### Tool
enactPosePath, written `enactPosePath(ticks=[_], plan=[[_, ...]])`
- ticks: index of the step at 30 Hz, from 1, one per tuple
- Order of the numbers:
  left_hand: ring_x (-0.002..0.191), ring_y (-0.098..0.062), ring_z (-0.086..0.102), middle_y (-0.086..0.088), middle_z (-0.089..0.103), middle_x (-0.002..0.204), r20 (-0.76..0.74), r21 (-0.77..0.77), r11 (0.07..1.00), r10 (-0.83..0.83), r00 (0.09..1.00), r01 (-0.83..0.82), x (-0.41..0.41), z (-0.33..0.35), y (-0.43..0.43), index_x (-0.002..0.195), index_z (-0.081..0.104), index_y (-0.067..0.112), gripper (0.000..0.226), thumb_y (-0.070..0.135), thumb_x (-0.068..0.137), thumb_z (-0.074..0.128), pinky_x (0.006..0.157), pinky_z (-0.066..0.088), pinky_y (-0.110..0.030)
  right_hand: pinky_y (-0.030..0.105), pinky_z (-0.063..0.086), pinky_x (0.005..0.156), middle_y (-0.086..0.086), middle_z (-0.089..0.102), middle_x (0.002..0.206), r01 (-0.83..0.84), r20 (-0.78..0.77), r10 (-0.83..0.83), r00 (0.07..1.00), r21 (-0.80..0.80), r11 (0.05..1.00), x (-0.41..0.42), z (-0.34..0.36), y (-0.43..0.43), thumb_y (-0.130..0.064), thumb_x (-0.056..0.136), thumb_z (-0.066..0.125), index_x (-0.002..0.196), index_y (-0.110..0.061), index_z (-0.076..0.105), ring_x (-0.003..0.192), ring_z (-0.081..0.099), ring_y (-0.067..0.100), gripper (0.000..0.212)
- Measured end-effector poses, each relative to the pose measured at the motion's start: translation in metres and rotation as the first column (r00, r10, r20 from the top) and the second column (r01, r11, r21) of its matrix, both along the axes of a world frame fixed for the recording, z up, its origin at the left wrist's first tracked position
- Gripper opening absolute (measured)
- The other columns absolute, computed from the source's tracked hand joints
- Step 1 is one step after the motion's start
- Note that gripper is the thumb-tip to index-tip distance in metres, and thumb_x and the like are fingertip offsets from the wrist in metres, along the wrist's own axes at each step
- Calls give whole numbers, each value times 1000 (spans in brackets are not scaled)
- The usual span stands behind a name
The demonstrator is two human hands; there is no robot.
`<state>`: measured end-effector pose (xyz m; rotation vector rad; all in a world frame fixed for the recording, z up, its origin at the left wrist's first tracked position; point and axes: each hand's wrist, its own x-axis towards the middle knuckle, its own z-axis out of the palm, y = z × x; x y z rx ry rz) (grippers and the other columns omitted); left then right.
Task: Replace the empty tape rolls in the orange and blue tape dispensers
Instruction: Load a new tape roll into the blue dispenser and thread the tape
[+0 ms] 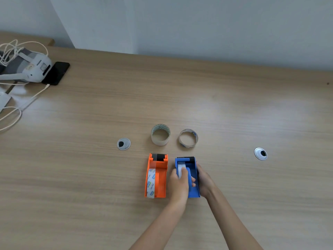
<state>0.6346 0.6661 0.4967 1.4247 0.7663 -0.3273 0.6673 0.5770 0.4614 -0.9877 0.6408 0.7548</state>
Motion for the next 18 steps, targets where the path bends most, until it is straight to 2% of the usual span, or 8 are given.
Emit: enactPosePath(ticks=[4,7,10,13,15,16,17,18], plan=[[52,-17,59,-2,63,63,-30,13,998,-60,998,60,6,-6,5,83,53,15,20,24,95,40,52,44,-24,22,35,32,4,43,36,-1,19,5,1000,-212,977,10,-23,-1,-41,101,23,88,0,59,29,38,14,56],[50,-13,59,-3,62,62,-40,-10,999,-45,998,45,9,-7,7,86,54,12,19,22,96,41,45,44,-17,25,37,43,8,53,59,-16,62,55,997,-504,863,20,-43,2,-34,93,34,98,-2,51,44,45,17,36],[49,-12,60,-3,61,61,-43,-6,1000,-18,999,18,10,-9,11,88,55,8,19,19,95,42,39,43,-12,32,38,61,9,55,83,-75,112,237,965,-747,660,27,-44,6,-24,95,35,100,-5,48,71,49,22,24],[55,-15,58,-7,61,64,-12,42,998,-47,999,48,4,-13,14,88,54,6,18,18,94,43,43,44,-9,32,36,60,10,57,77,-112,89,544,835,-939,326,25,-35,4,-20,97,39,88,0,55,72,52,27,27],[57,-14,57,-10,61,66,2,71,994,-78,997,78,-3,-14,15,88,54,6,17,17,94,42,46,44,-6,32,36,59,9,55,79,-83,54,583,811,-975,205,20,-26,0,-24,96,42,82,-3,57,73,55,29,30],[57,-13,56,-10,61,68,4,87,992,-92,996,92,-5,-15,15,88,54,6,17,16,94,42,46,43,-5,32,37,59,9,57,80,-58,65,575,815,-980,193,15,-23,-1,-27,96,42,79,-4,57,72,56,29,32],[58,-13,56,-9,61,69,7,111,988,-110,994,108,-7,-16,16,90,54,5,18,17,94,41,46,43,-7,34,40,58,10,61,77,-37,101,552,828,-972,233,9,-16,-1,-28,96,43,76,-4,58,69,57,28,34],[59,-12,55,-5,59,70,5,136,982,-136,991,134,-9,-18,16,92,54,6,19,19,95,41,47,42,-10,36,44,59,9,64,73,-11,166,501,849,-943,332,1,-9,0,-27,95,44,73,-3,59,66,59,26,36]])
